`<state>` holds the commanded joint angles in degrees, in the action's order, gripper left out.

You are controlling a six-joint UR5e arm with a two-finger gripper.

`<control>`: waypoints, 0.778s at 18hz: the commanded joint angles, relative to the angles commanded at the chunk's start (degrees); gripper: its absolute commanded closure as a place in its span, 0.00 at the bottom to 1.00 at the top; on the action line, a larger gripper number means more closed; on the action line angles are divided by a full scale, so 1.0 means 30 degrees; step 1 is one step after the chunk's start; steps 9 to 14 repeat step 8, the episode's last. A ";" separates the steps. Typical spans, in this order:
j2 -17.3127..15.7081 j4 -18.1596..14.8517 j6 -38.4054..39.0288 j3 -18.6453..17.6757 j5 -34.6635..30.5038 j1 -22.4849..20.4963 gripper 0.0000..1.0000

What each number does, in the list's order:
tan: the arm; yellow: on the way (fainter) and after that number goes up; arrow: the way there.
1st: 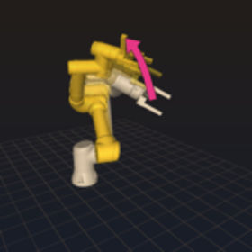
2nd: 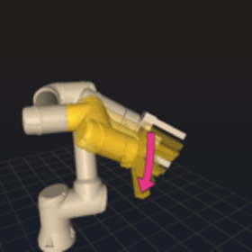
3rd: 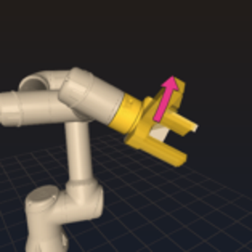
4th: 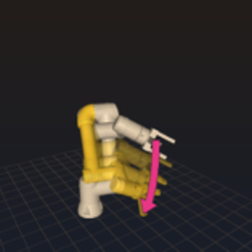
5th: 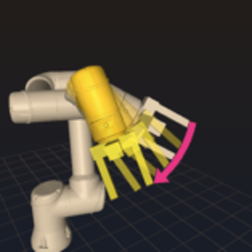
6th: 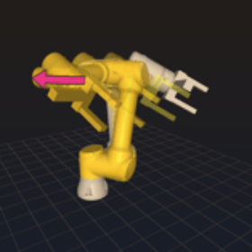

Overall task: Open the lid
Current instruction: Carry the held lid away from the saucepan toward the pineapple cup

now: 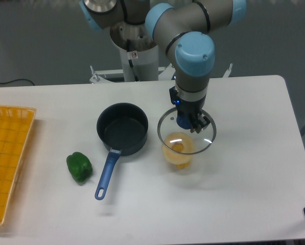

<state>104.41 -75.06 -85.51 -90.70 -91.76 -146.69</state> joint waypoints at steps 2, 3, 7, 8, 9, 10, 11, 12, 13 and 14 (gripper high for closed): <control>0.0060 0.0001 -0.0088 -0.0029 0.0000 -0.0087 0.45; 0.0060 0.0001 -0.0205 -0.0029 0.0029 -0.0320 0.45; 0.0177 0.0001 -0.0527 -0.0059 0.0029 -0.0556 0.45; 0.0177 0.0001 -0.0528 -0.0146 0.0029 -0.0586 0.45; 0.0177 0.0001 -0.0528 -0.0146 0.0029 -0.0586 0.45; 0.0177 0.0001 -0.0528 -0.0146 0.0029 -0.0586 0.45; 0.0177 0.0001 -0.0528 -0.0146 0.0029 -0.0586 0.45; 0.0177 0.0001 -0.0528 -0.0146 0.0029 -0.0586 0.45; 0.0177 0.0001 -0.0528 -0.0146 0.0029 -0.0586 0.45; 0.0177 0.0001 -0.0528 -0.0146 0.0029 -0.0586 0.45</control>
